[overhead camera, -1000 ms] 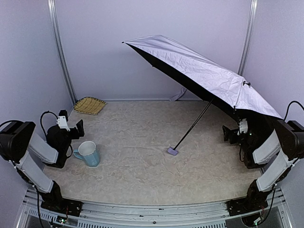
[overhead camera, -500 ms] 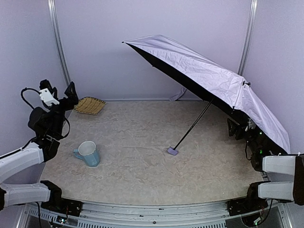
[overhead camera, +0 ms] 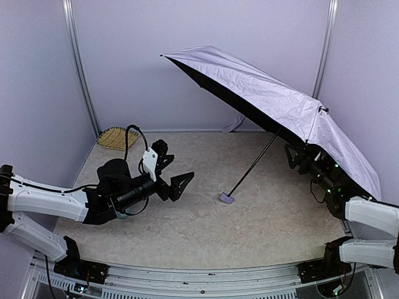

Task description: Put away the umbrella

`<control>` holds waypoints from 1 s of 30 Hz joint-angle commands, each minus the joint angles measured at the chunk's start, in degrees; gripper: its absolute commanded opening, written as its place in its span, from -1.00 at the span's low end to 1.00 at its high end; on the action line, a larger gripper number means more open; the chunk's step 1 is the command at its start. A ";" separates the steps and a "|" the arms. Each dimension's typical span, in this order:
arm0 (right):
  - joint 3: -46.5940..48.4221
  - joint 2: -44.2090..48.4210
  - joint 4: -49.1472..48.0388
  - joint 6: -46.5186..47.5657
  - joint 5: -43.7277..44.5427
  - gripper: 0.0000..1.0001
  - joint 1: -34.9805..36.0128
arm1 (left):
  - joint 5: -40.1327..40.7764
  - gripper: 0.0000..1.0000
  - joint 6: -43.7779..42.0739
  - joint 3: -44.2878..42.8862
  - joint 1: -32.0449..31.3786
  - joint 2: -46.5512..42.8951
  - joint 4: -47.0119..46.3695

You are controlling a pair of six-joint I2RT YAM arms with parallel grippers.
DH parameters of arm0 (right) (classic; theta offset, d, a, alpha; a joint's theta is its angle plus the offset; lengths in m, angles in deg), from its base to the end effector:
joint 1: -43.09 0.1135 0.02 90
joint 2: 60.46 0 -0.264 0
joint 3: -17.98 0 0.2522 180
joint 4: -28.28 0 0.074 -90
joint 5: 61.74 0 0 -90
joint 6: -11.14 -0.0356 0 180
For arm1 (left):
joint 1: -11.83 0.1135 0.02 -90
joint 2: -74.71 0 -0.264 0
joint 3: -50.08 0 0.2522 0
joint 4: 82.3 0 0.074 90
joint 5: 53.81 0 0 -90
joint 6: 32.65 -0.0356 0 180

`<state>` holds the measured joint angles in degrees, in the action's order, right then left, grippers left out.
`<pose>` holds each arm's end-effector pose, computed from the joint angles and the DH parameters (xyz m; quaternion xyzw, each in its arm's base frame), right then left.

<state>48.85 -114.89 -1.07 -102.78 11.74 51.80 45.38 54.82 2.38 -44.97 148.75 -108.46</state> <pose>0.2013 0.0411 0.2383 -0.0178 0.6718 0.2987 0.6776 0.1595 -0.2333 0.2551 0.3002 0.6414 -0.2705 0.6521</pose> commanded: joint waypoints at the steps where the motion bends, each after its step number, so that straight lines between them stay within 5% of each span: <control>1: 7.32 -9.95 -5.14 -9.18 10.81 0.79 7.40 | -2.26 0.80 4.99 0.30 -1.94 2.86 -5.32; 9: 21.02 -31.70 -7.89 -17.08 21.86 0.60 11.65 | 1.47 0.86 4.58 0.35 -3.05 4.72 -4.25; 18: 26.75 -36.77 -5.58 -19.01 20.84 -0.92 13.78 | 3.59 0.91 1.38 1.32 -3.16 4.58 -3.35; 24: 32.96 -31.62 2.91 -13.28 10.35 -1.00 16.58 | -2.74 0.91 2.75 -0.87 -2.45 6.04 1.12; 30: 37.75 -25.73 4.23 -12.66 -9.00 -1.00 18.22 | -13.72 0.90 3.76 -5.44 -1.65 4.81 5.77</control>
<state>82.72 -146.98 5.79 -117.27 17.36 68.65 40.44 57.58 1.25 -47.04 154.32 -105.66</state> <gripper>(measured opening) 0.068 0.953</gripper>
